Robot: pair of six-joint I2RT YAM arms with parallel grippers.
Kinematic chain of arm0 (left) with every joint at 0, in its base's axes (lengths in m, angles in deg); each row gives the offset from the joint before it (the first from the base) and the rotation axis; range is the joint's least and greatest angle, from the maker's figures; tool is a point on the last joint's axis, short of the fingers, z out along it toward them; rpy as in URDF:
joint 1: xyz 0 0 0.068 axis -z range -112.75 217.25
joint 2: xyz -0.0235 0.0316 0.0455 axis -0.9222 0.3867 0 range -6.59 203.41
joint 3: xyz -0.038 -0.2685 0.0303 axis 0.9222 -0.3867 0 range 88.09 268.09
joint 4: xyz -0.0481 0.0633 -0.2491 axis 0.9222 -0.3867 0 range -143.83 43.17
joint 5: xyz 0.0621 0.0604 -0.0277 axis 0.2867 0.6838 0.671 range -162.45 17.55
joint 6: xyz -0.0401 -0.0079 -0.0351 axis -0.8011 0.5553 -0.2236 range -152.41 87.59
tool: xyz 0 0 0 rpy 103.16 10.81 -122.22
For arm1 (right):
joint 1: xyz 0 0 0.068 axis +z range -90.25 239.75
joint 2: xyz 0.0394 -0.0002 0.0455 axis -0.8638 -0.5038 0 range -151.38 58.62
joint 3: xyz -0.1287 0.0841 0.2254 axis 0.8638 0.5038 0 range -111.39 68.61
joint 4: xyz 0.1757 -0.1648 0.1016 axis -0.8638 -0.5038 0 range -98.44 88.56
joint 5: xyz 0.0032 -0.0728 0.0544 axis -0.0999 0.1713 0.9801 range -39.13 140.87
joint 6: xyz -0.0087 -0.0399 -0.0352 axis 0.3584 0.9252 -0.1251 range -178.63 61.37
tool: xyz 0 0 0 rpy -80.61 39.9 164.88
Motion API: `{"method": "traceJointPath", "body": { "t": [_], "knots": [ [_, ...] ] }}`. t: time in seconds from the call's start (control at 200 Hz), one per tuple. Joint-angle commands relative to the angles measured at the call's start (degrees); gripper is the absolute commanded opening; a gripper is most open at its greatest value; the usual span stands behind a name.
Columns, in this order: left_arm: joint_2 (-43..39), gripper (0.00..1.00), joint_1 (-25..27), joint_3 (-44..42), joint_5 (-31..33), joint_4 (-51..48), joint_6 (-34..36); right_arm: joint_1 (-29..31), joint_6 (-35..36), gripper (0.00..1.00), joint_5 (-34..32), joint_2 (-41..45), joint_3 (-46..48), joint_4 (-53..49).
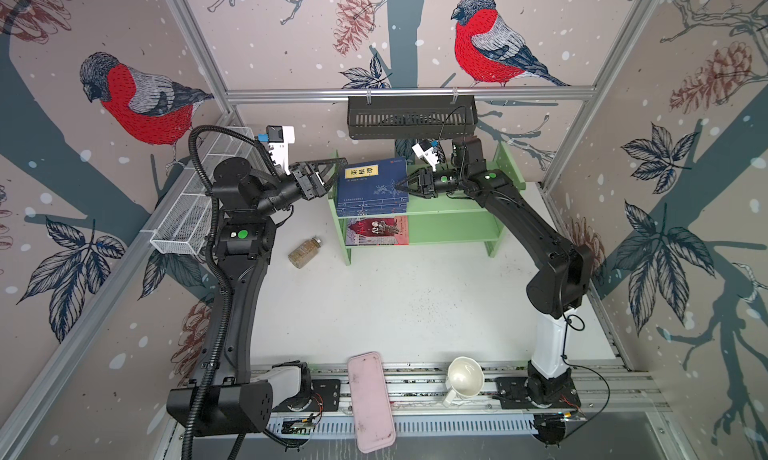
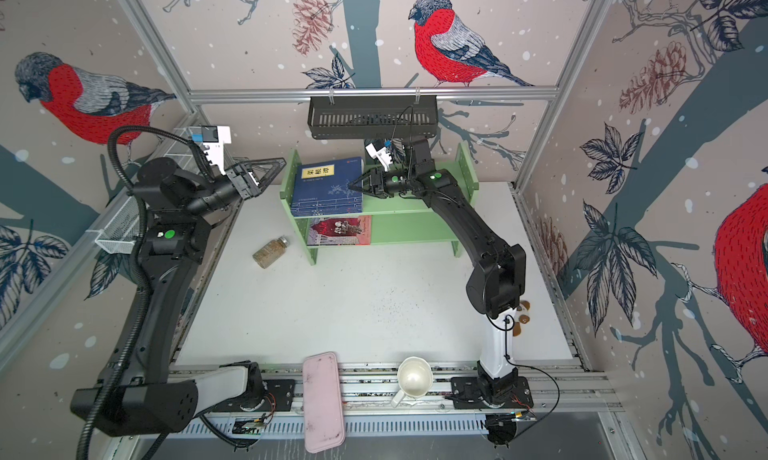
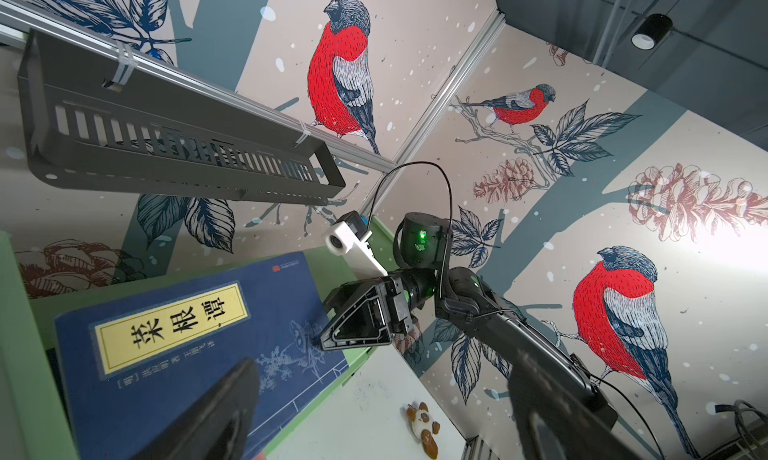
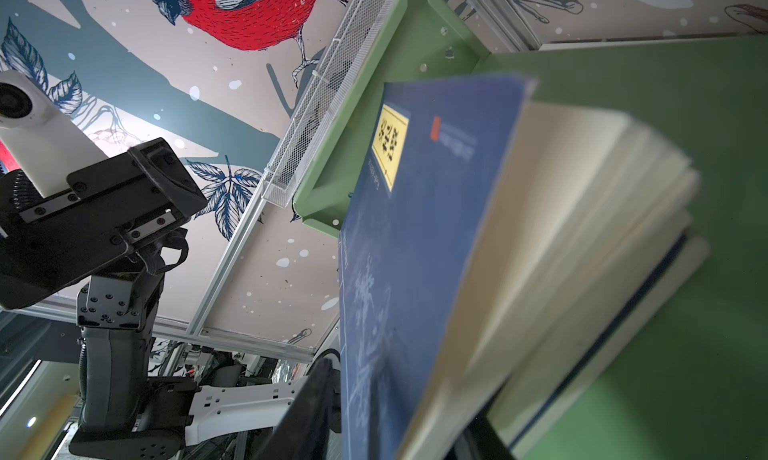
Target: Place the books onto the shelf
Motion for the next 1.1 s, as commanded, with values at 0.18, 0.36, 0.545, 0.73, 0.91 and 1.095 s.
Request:
{"method": "traceJointPath", "body": {
  "t": [0.18, 0.36, 0.545, 0.73, 0.91, 1.095],
  "knots": [
    [0.14, 0.94, -0.11, 1.76, 1.21, -2.09, 6.59, -0.27, 2.94, 0.57, -7.94, 0.33, -3.11, -4.72],
    [0.14, 0.94, -0.07, 2.65, 3.09, -4.48, 9.72, -0.37, 6.21, 0.59, -17.16, -0.17, -7.06, -11.25],
    [0.27, 0.94, -0.11, 2.39, 5.18, -6.93, 12.87, -0.29, 6.71, 0.59, -23.34, 0.94, -7.17, -10.55],
    [0.14, 0.94, -0.07, 1.76, 5.27, -8.03, 13.88, -0.04, 6.01, 0.55, -24.78, 0.68, -7.87, -8.48],
    [-0.03, 0.94, -0.11, 1.49, 5.23, -8.57, 14.23, 0.67, 6.17, 0.46, -24.35, -0.84, -9.95, -8.93],
    [-0.23, 0.94, -0.07, 1.2, 4.99, -8.7, 14.22, 1.03, 6.53, 0.39, -24.33, -1.58, -10.78, -9.69]
  ]
}}
